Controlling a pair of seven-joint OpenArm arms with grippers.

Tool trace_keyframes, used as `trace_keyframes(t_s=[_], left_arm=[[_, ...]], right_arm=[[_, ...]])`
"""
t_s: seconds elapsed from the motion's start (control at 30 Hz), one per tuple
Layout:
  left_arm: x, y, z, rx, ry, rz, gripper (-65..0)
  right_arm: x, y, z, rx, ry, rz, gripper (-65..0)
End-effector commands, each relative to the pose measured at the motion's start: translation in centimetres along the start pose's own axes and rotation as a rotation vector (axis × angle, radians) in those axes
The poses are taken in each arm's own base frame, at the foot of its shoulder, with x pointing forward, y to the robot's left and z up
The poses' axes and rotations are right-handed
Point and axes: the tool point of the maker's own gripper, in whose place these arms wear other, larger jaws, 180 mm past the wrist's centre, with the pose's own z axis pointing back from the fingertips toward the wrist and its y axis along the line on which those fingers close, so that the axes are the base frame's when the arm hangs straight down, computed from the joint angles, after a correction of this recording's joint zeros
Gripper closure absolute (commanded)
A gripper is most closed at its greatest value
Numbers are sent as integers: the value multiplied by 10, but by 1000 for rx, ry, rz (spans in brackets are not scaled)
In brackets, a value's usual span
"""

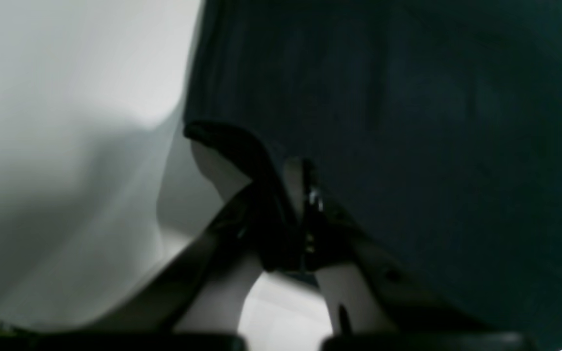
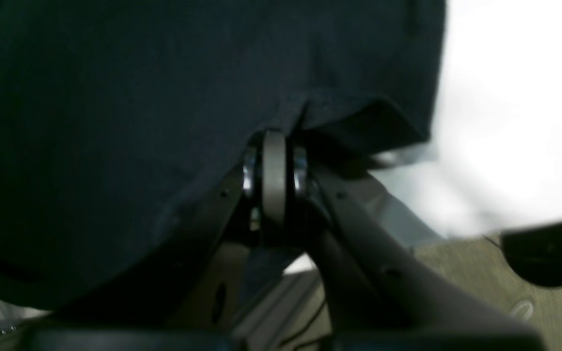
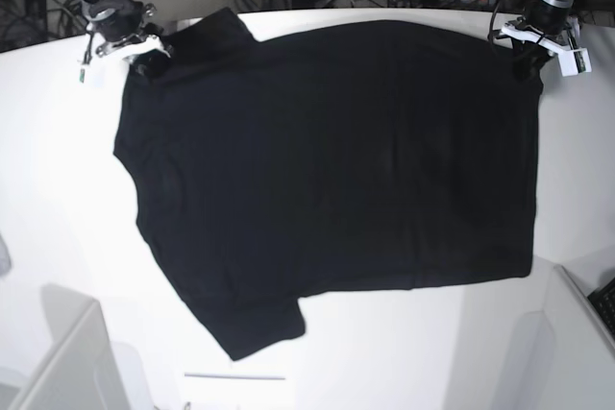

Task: Fold the T-shirt properly
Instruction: 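Lift the shirt's shoulder edge with both grippers and pull it back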

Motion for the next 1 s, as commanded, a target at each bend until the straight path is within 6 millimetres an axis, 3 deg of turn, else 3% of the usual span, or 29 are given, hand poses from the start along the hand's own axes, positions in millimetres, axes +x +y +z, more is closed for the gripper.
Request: trace_keyframes(t_s=[0.0, 0.2, 0.53, 0.9, 0.97], left_arm=[[17, -3, 0, -11, -51, -16, 0], [19, -1, -12, 14, -3, 14, 0], [43, 4, -24, 64, -64, 70, 0], [58, 7, -31, 86, -106, 105, 0], [54, 10, -34, 93, -95, 117, 0]], right_arm=[[13, 6, 2, 19, -42, 18, 0], [37, 19, -6, 54, -95, 35, 0], [73, 55, -23, 139, -75, 67, 0], [92, 67, -47, 172, -51, 53, 0], [95, 68, -52, 174, -49, 45, 0]])
